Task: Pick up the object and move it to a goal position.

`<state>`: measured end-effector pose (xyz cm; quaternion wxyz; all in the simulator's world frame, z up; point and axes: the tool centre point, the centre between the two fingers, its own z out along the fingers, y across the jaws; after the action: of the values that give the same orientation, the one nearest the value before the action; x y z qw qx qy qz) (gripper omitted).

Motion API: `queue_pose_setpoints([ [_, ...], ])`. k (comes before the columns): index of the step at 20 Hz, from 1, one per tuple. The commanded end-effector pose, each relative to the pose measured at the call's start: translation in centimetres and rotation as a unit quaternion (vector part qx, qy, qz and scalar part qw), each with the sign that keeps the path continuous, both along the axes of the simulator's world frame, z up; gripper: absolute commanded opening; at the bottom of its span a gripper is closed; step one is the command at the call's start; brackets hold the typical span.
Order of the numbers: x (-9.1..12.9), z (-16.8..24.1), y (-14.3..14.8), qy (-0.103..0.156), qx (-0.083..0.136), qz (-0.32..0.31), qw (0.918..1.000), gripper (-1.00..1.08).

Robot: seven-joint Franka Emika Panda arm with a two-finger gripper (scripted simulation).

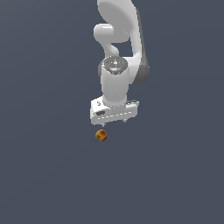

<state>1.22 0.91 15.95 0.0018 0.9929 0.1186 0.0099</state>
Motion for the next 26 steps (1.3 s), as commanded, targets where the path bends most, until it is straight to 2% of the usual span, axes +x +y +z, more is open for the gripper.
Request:
queue_pose_setpoints([
  [1, 0.0, -0.6, -0.5, 0.001, -0.001, 0.027, 0.9996, 1.00],
  [7, 0.1, -2.0, -1.9, 0.004, -0.004, 0.099, 0.9951, 1.00],
  [13, 0.0, -3.5, -3.2, 0.006, -0.005, 0.170, 0.9854, 1.00],
  [26, -0.2, -6.4, -5.8, 0.009, -0.004, 0.312, 0.9501, 1.00],
])
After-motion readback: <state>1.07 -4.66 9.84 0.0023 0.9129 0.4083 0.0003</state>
